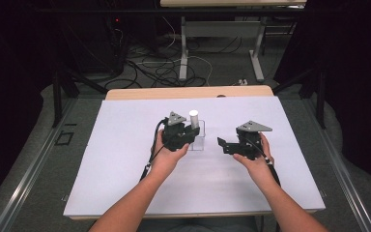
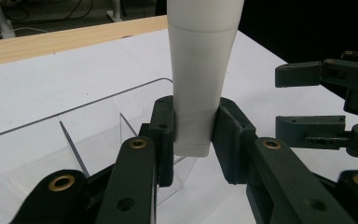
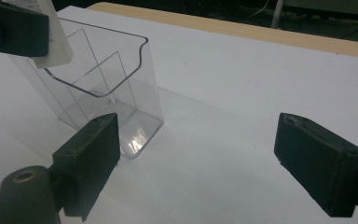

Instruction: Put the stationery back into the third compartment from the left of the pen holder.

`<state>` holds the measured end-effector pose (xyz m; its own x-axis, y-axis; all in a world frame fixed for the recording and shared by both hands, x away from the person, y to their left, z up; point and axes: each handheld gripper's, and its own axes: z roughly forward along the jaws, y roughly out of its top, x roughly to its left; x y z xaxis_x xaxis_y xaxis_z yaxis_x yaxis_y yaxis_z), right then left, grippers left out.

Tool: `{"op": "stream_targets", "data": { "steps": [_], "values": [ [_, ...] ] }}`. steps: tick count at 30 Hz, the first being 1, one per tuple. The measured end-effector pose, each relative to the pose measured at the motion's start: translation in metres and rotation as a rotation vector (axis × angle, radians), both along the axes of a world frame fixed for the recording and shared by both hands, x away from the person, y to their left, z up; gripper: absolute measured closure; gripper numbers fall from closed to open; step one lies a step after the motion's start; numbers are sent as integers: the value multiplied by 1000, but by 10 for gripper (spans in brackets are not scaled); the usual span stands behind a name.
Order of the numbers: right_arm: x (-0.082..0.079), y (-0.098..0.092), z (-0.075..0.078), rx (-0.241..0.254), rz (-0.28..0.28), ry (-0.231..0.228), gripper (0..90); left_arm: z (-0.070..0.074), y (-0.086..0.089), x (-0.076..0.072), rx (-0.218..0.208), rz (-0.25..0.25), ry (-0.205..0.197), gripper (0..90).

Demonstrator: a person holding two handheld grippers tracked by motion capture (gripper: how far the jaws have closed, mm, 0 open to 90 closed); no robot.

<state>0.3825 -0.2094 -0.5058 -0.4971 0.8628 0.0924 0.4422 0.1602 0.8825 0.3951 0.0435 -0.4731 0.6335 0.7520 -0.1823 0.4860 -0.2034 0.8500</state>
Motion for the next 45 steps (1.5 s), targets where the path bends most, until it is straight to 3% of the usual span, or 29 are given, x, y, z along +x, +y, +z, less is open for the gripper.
{"op": "stream_targets", "data": {
  "steps": [9, 22, 29, 32, 45],
  "values": [
    [3, -4, -3, -15, -32, -13, 118, -5, -7, 6, 10, 23, -6, 711],
    [3, -6, -4, -21, -24, -21, 116, -16, -16, 12, 19, 51, -2, 711],
    [3, -5, -3, -20, -14, -24, 116, -22, -20, 15, 32, 55, -4, 711],
    [3, -5, -3, -19, -15, -27, 116, -24, -20, 16, 56, 48, 2, 711],
    [3, -5, -4, -13, -13, -12, 117, -30, -21, 18, 65, 52, 18, 710]
  ]
}}
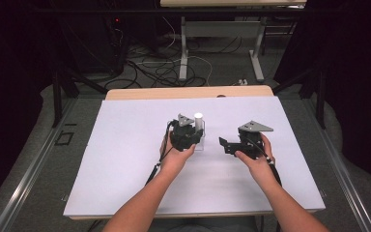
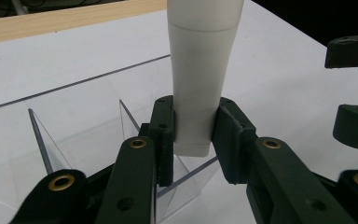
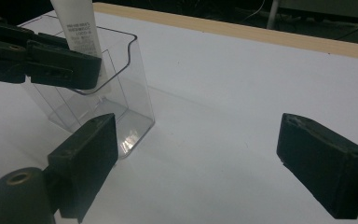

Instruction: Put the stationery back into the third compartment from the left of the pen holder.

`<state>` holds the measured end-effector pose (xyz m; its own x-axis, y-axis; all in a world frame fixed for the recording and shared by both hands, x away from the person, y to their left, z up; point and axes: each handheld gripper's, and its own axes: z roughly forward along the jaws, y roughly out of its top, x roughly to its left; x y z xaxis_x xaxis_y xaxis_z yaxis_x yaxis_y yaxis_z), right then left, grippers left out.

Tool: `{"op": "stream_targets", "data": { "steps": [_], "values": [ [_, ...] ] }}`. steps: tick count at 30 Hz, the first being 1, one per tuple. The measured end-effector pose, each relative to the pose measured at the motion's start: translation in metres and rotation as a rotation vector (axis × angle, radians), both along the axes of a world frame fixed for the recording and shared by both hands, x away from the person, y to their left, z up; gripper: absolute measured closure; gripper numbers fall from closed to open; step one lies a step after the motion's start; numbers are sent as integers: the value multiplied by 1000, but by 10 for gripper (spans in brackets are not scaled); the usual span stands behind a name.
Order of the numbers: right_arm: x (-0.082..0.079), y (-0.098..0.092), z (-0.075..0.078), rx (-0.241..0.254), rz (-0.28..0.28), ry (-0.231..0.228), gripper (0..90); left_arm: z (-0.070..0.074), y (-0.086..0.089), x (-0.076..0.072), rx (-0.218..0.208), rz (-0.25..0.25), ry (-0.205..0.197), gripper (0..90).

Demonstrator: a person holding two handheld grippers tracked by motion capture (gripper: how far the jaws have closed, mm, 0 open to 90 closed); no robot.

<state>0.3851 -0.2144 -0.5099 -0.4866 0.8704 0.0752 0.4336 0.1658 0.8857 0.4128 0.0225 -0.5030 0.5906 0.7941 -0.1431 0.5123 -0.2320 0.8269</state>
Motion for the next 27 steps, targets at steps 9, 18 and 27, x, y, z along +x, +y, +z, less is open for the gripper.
{"op": "stream_targets", "data": {
  "steps": [9, 18, 27],
  "values": [
    [0, -1, 0, 12, -1, 5, 119, -1, 0, 0, -26, 5, 10, 707],
    [1, -2, 0, 14, -4, 3, 121, 11, 6, -11, -18, 22, -80, 458],
    [0, -1, 1, 14, -11, -5, 121, 24, 24, -18, -44, 18, -92, 295]
  ]
}}
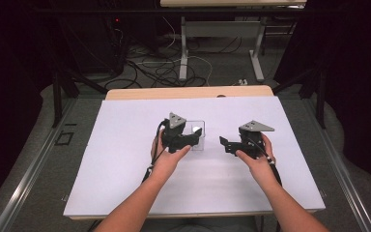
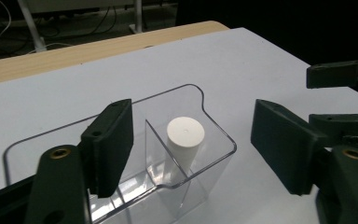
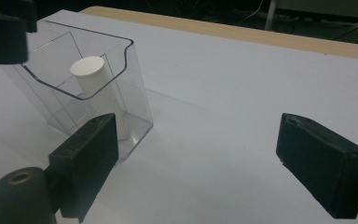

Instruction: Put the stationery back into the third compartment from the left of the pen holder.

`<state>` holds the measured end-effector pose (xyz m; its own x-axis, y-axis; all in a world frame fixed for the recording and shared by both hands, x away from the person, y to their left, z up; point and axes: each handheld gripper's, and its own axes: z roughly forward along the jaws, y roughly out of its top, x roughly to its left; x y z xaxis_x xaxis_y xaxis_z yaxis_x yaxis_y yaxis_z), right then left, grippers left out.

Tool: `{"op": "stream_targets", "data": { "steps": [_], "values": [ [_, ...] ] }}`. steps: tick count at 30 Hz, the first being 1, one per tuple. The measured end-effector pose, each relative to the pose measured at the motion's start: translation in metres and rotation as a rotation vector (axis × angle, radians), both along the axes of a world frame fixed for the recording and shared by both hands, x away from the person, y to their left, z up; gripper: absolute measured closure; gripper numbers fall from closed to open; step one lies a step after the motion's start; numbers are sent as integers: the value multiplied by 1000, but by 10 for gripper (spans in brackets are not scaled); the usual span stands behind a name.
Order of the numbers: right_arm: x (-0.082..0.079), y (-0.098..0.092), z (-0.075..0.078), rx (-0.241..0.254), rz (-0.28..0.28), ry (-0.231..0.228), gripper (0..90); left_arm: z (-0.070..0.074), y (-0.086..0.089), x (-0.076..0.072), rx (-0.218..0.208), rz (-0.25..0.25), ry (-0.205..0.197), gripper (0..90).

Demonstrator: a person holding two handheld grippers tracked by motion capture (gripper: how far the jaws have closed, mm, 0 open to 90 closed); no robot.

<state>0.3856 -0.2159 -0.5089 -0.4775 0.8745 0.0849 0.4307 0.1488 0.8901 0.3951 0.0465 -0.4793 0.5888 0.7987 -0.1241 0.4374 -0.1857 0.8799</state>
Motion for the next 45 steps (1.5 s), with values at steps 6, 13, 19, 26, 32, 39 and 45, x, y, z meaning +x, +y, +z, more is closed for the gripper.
{"op": "stream_targets", "data": {
  "steps": [6, 13, 19, 26, 32, 39, 45],
  "values": [
    [0, 0, 1, 6, -4, 1, 120, 9, 19, -5, -20, -4, -17, 271],
    [0, -1, 1, 2, -5, -4, 121, 18, 47, -9, -31, 31, -36, 234],
    [1, -2, 1, 0, -8, -3, 120, 21, 69, -12, -62, 63, 2, 217],
    [1, -3, 0, -3, -8, -2, 120, 18, 94, -17, -53, 104, 26, 161],
    [1, -4, 0, -5, -15, 1, 120, 12, 114, -19, -50, 143, 42, 122],
    [2, -6, -1, -9, -19, 3, 120, 0, 135, -22, -17, 186, 64, 75],
    [3, -6, -3, -12, -19, 5, 120, -9, 151, -24, -28, 216, 88, 49]
  ]
}}
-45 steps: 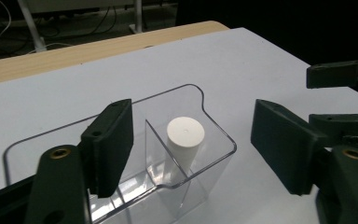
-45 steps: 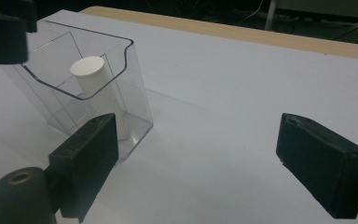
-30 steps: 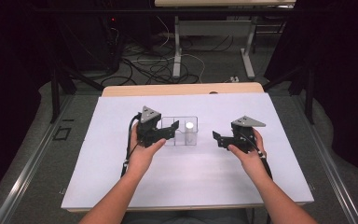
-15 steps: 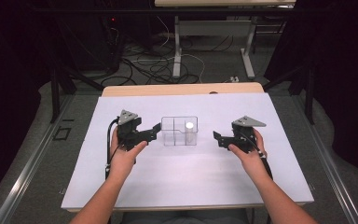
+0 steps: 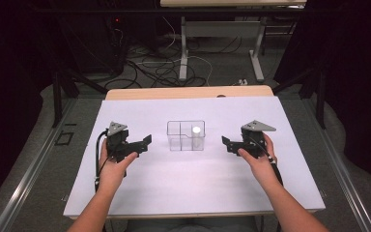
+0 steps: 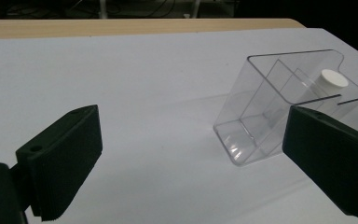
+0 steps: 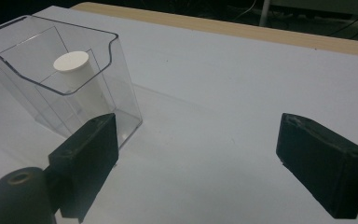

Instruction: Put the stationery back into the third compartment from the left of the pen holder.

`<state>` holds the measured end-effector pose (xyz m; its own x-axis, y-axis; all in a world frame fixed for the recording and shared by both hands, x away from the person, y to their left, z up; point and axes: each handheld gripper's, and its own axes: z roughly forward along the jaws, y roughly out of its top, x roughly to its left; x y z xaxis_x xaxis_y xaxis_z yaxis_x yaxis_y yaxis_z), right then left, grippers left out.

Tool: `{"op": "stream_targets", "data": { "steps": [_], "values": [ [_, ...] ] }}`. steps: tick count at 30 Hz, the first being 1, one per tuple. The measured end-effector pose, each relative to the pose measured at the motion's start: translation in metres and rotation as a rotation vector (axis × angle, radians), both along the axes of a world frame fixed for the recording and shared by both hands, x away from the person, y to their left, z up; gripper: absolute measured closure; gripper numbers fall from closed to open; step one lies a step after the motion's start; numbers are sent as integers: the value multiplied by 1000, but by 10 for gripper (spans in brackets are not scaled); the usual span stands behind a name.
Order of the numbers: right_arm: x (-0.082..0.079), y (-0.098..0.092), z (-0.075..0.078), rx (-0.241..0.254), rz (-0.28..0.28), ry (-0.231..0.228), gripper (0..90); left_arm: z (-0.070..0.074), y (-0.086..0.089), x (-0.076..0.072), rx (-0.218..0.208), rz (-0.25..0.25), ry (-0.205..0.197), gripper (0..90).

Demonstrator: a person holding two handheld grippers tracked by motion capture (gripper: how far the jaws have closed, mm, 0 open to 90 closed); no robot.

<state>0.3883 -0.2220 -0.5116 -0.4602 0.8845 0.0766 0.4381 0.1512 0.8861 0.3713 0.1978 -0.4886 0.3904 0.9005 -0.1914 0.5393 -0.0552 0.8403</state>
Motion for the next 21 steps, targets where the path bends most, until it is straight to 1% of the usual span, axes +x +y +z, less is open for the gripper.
{"op": "stream_targets", "data": {
  "steps": [2, 5, 7, 10, 13, 18, 21],
  "values": [
    [0, 0, -1, 1, 0, 4, 120, -2, 6, -1, -6, 7, 2, 42],
    [1, -2, -1, 1, -3, 4, 120, -5, 14, -2, -31, 25, -3, 16],
    [1, -2, -1, 0, -3, 6, 120, -7, 19, -3, -40, 37, -2, 5],
    [1, -2, -2, 1, -3, 10, 120, -10, 26, -5, -33, 53, 5, 5],
    [1, -2, -3, 3, 0, 13, 120, -12, 32, -8, -28, 62, 1, 5],
    [2, -3, -4, -1, -4, 18, 120, -15, 40, -12, -20, 59, -14, 5],
    [2, -4, -5, -11, -1, 19, 120, -18, 43, -13, -12, 60, -8, 5]
  ]
}}
